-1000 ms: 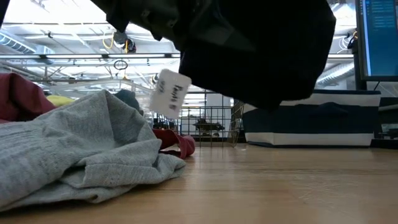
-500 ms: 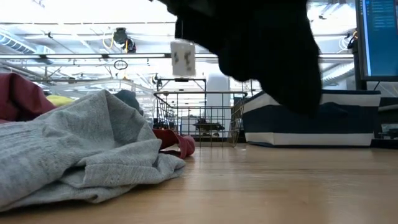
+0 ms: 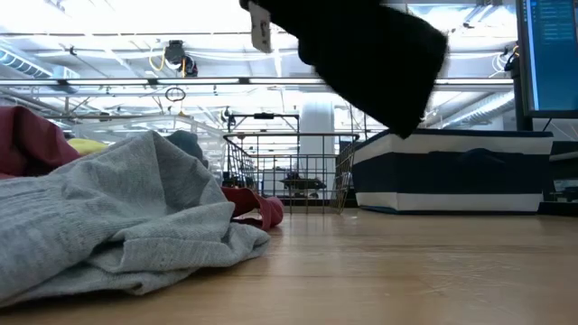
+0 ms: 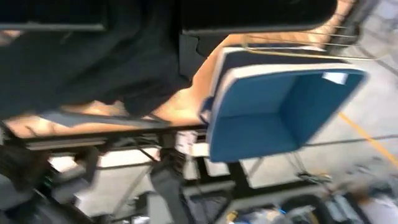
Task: Pick & Place Cloths
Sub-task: Put the black boxer into the wire basket
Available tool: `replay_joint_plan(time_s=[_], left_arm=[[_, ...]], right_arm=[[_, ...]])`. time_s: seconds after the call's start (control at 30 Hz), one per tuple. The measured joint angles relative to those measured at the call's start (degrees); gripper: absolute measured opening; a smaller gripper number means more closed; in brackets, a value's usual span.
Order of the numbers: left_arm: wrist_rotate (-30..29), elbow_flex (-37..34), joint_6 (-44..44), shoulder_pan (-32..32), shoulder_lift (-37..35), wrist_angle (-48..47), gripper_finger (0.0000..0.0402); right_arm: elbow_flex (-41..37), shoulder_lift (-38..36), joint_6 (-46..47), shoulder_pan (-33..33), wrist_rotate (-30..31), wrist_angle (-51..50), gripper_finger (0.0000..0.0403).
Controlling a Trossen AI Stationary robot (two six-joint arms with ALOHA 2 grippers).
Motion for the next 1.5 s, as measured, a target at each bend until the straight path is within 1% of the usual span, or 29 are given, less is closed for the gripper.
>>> replay_joint_plan(time_s=[0.1,0.17,0.5,0.73,1.1,1.3,1.5], left_arm=[[-3.0,0.0,1.6,0.3,0.0,2.0,0.0001],[-3.7,0.0,3.0,0.6,0.1,3.4,0.0001],[-3.7,0.0,6.0,4.6,0.0,9.1,0.0000],[-3.6,0.0,8.9,8.6,0.0,13.0,0.0000],[-3.8,0.0,11.0,15.7,0.0,16.3,0.0000],[-7.4,0.0,12.7,19.8,0.1,16.6,0.0000],[-8.0,0.0,12.7,23.9,0.1,15.8,0.0000]], right_arm=[[0.0,0.0,0.7,0.1,-0.1,-0.9,0.0114],[0.0,0.0,0.7,0.1,-0.1,-1.5,0.0114],[0.0,0.0,0.8,0.2,0.0,-2.5,0.0114],[0.0,0.0,2.2,0.2,0.0,-4.3,0.0114],[0.0,0.0,2.0,0.2,0.0,-5.4,0.0114],[-0.1,0.0,2.0,0.2,0.1,-5.5,0.0114],[-2.2,0.0,2.0,0.2,0.1,-4.7,0.0114]])
